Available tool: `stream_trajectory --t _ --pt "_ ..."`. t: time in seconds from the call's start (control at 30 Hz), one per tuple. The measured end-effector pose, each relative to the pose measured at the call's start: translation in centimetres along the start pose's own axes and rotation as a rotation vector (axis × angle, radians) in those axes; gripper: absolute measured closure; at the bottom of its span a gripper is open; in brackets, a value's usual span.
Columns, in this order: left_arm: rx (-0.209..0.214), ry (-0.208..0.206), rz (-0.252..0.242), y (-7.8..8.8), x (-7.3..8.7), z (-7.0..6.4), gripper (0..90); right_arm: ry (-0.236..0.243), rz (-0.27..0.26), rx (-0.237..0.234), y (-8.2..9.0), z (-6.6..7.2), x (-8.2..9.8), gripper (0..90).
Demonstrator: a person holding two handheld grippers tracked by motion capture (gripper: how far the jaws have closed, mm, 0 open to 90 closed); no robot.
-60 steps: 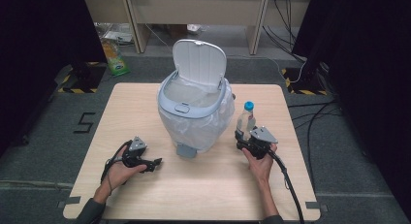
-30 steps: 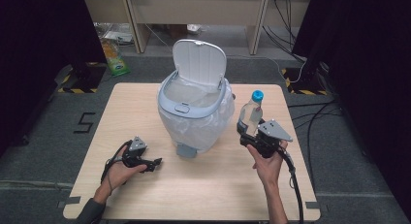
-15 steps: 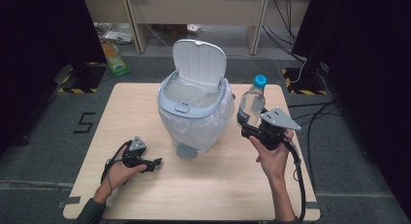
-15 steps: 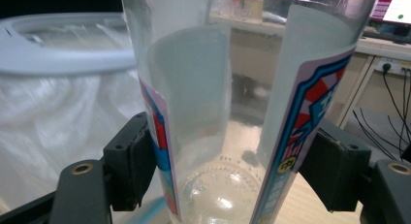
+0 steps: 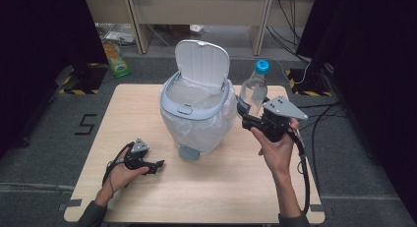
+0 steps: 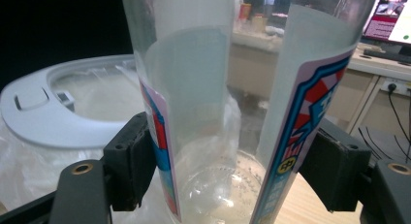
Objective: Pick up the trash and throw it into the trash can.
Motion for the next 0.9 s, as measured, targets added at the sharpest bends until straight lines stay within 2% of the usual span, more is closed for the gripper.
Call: stream_trajectory --t 0.4,0.63,0.9 --pt "0.001 0.001 -0.001 0.0 0.0 0.0 11.5 0.005 -0.03 -0.025 -0.6 1.2 -3.1 28.0" --pt "0.001 0.0 -0.001 0.0 0.0 0.0 11.5 0.005 -0.032 -0.05 -1.1 2.3 -4.1 28.0" --pt "0.001 0.0 0.0 0.0 0.0 0.0 11.5 0.008 -0.029 -0.094 -2.5 4.0 -5.0 28.0"
Point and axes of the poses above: each handheld gripper's, and its own axes: y roughly backward along the jaws, x roughly out of its underside, z roughly to its left, the point moved 10 cm from there along -y, roughly forward along the jaws, and after that the axes turned 7 degrees about -y, right-handed, at the moved point
